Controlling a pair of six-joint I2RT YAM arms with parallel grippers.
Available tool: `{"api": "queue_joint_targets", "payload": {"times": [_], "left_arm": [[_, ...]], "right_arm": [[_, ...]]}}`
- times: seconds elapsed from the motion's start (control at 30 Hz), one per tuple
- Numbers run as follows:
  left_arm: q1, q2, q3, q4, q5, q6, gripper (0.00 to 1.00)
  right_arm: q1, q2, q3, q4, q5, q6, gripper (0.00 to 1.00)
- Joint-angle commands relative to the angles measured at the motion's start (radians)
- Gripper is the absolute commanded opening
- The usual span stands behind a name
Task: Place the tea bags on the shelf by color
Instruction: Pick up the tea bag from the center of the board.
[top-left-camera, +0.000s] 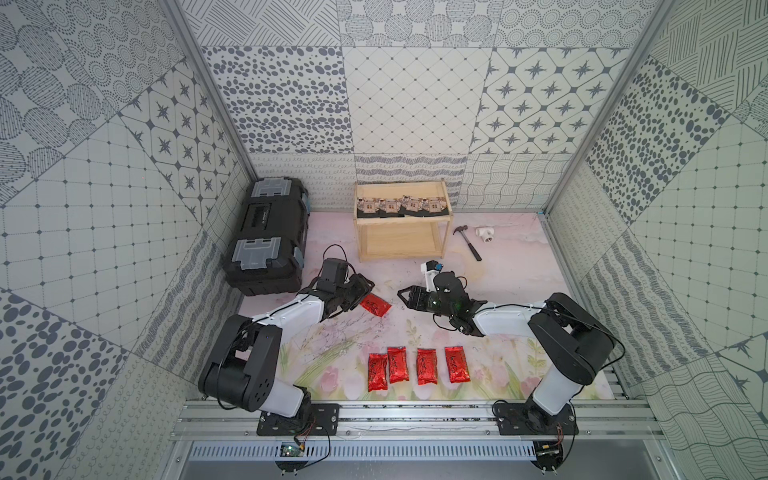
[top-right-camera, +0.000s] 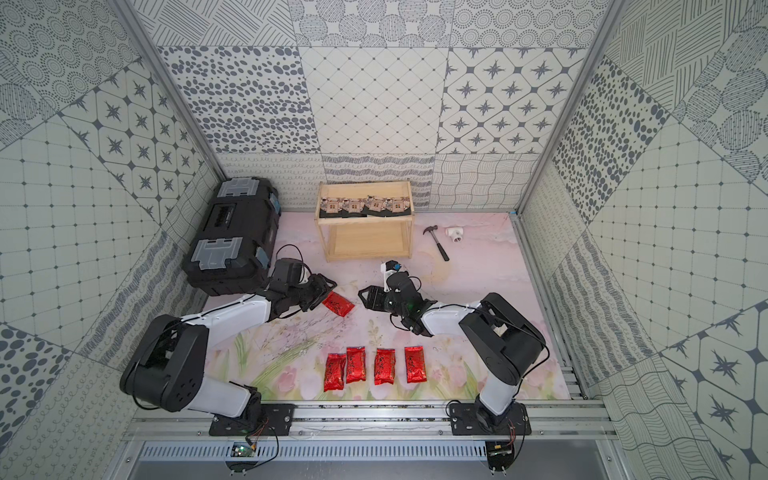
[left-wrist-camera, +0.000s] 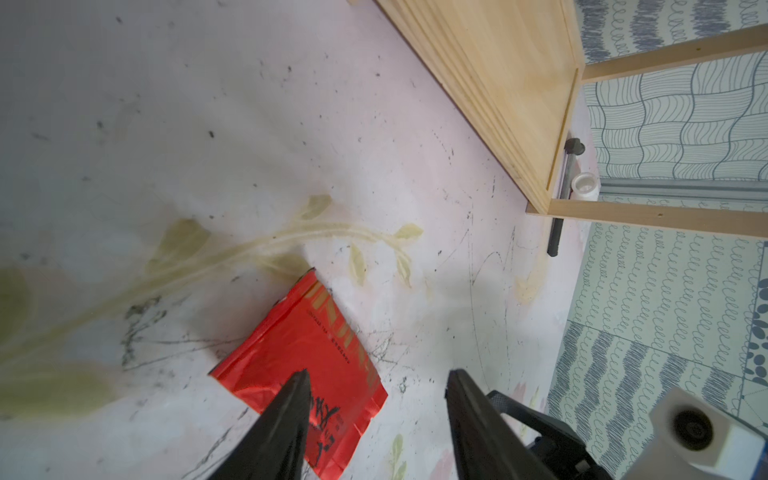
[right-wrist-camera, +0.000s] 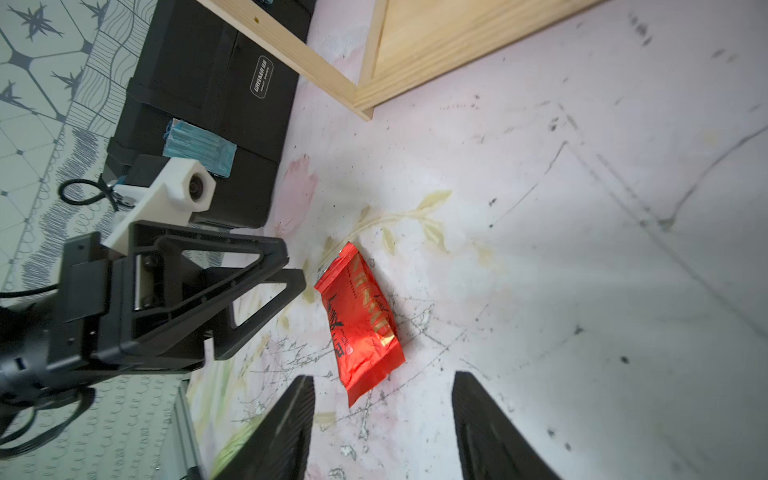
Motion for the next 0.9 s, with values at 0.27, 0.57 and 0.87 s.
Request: {"api": "queue_joint_targets", "payload": {"times": [0.27,0.57,0.87], "left_arm": [[-0.015,0.063,-0.047,0.170,-0.017,0.027,0.57],[-0.015,0.073,-0.085,0.181,-0.028,0.032,0.57],[-0.016,0.051,-0.113,0.180,-0.027,0.027,0.58]], "right_arm": [[-0.010,0.112,0.034,0.123,-0.184,0.241,0.55],[-0.008,0.228,0.066,0.215,-0.228,0.352,0.49],[-0.001,0.269,0.098,0.241,-0.233,0.381,0.37]]}}
